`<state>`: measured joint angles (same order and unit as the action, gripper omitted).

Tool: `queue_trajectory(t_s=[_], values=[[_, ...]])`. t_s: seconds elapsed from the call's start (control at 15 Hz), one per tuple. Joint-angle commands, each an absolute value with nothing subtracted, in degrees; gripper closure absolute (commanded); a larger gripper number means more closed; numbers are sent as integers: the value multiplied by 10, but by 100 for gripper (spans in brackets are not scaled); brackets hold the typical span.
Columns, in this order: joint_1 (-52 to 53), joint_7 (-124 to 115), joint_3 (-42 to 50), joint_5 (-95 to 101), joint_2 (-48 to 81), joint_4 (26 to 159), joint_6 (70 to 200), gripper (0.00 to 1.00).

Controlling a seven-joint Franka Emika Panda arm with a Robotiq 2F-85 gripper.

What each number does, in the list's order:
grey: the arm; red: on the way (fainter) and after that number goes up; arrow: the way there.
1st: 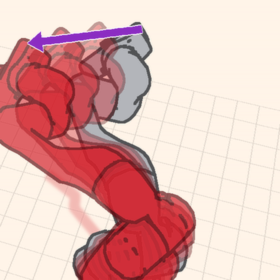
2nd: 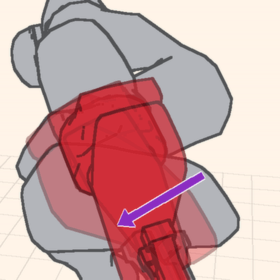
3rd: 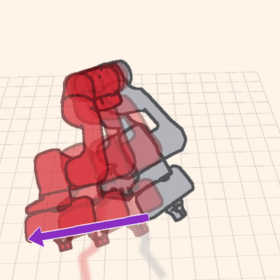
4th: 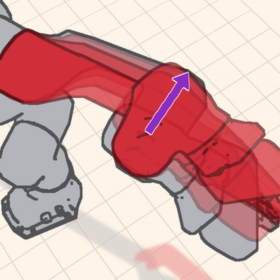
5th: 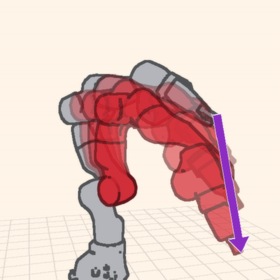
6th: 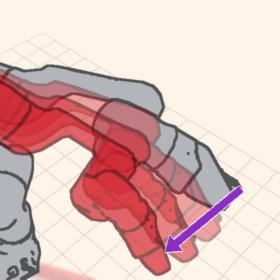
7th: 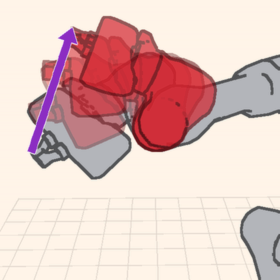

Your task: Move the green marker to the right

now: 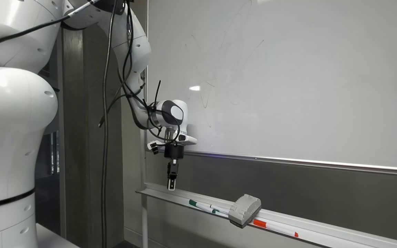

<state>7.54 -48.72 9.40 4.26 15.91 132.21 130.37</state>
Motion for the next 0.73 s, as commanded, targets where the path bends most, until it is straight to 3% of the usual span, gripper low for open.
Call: queue_trajectory(t_s=[0.0, 0.6, 0.67], values=[[50, -393, 80, 88, 121, 1341, 1295, 0], [16, -93, 54, 71, 121, 1344, 1336, 0], [24, -149, 62, 79, 138, 1322, 1317, 0]])
